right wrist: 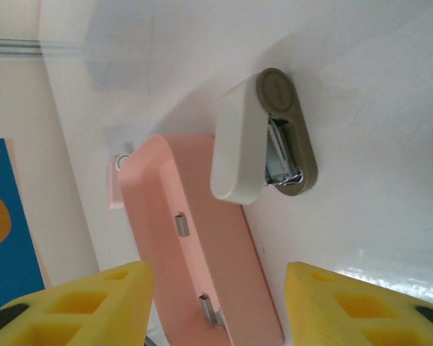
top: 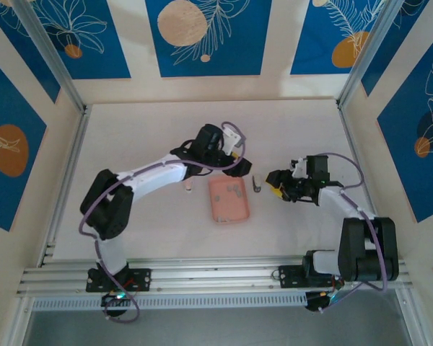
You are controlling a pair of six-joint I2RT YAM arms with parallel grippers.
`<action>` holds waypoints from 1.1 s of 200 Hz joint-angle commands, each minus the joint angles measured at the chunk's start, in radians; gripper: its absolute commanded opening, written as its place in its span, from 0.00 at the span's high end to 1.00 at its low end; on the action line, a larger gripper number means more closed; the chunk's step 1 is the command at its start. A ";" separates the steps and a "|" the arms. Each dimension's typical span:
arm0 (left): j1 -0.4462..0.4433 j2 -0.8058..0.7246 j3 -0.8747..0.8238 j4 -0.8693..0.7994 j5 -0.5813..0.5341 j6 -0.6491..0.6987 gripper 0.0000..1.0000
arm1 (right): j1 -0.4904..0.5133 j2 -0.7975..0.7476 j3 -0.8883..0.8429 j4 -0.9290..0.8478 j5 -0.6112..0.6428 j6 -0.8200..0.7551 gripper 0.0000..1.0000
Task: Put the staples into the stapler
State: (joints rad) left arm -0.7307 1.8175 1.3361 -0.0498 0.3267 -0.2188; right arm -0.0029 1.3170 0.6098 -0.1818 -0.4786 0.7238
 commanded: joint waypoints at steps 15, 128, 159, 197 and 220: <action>0.027 -0.067 -0.110 0.042 -0.101 -0.044 0.23 | 0.050 0.114 0.069 -0.009 0.007 -0.010 0.52; 0.047 -0.075 -0.150 0.063 -0.100 -0.056 0.23 | 0.113 0.213 0.139 -0.009 0.120 0.022 0.65; 0.051 -0.079 -0.153 0.050 -0.108 -0.058 0.23 | 0.142 0.277 0.077 0.002 0.179 0.045 0.70; 0.055 -0.106 -0.163 0.033 -0.137 -0.052 0.23 | 0.159 0.234 0.039 0.002 0.236 0.070 0.76; 0.056 -0.127 -0.175 0.036 -0.158 -0.051 0.23 | 0.161 0.194 0.057 -0.046 0.272 0.067 0.75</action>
State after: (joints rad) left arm -0.6861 1.7412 1.1801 -0.0120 0.2024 -0.2638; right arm 0.1513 1.5360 0.6834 -0.1165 -0.3054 0.7803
